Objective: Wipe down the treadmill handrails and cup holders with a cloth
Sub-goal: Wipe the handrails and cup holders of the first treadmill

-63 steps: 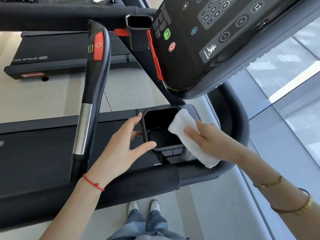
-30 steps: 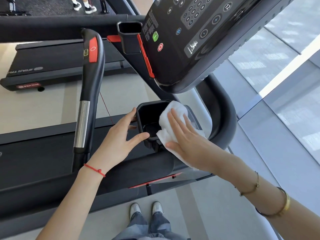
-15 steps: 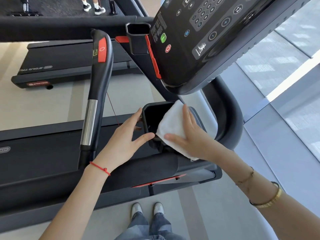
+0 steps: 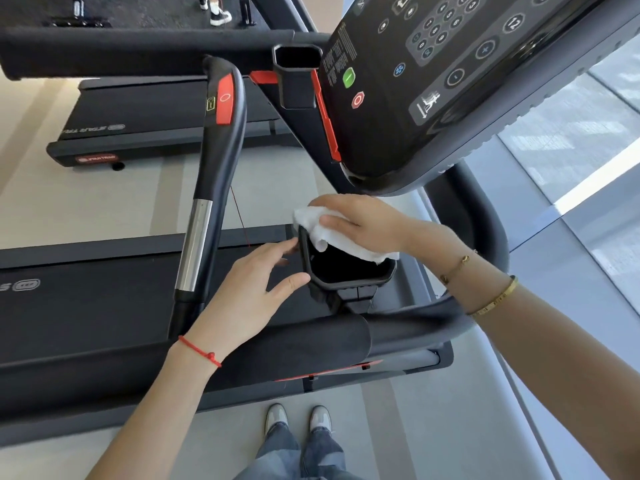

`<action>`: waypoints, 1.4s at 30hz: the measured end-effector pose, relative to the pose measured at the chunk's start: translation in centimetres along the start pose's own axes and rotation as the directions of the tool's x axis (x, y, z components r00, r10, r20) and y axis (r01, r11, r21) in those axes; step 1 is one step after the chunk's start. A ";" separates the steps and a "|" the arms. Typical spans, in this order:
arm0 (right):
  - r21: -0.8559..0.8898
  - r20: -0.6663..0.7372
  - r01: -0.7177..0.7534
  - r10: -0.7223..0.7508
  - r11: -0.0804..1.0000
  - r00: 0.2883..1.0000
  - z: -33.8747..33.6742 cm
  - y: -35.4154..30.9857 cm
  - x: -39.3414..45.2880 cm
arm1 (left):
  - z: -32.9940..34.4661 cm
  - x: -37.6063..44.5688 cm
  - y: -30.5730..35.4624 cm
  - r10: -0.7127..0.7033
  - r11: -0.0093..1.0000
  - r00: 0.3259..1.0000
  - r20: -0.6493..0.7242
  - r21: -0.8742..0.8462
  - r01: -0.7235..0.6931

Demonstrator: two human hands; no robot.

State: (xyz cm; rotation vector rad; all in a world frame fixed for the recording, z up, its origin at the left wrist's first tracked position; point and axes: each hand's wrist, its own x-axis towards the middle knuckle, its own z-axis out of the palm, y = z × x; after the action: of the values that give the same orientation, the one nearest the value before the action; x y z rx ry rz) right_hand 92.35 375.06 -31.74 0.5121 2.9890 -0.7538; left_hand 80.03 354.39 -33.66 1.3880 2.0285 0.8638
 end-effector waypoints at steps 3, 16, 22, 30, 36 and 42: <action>0.003 0.104 0.010 -0.010 1.000 0.995 -0.5 -1.0 2.1 | -0.4 -0.2 -0.4 -0.012 0.999 0.998 -0.056 0.032 0.014; 0.076 0.093 0.154 -0.161 0.985 0.983 -0.1 -1.9 1.9 | -0.4 0.2 -1.4 -0.028 0.995 0.978 -0.208 0.087 0.047; 0.014 -0.074 -0.238 0.239 0.971 0.968 -0.3 1.5 -1.5 | 0.0 0.7 -0.5 -0.003 0.999 0.982 -0.191 0.045 0.011; 0.408 0.112 -0.510 0.513 0.757 0.851 1.7 0.3 -7.3 | 1.0 1.0 0.6 0.008 0.999 0.986 -0.168 0.045 -0.001; 0.456 -0.028 -0.469 0.538 0.756 0.842 2.7 -1.4 -10.0 | 0.8 0.8 0.2 0.025 0.998 0.988 -0.155 0.064 -0.015; 0.425 -0.315 -0.379 0.527 0.822 0.789 3.5 -3.6 -11.7 | 0.5 0.7 0.1 0.028 0.999 0.992 -0.124 0.043 -0.023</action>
State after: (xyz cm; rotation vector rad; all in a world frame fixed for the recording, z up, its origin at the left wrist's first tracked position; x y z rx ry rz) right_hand 102.03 366.86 -32.06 1.5473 2.8559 -1.2416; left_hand 80.22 355.18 -33.97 1.4176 2.1370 0.9452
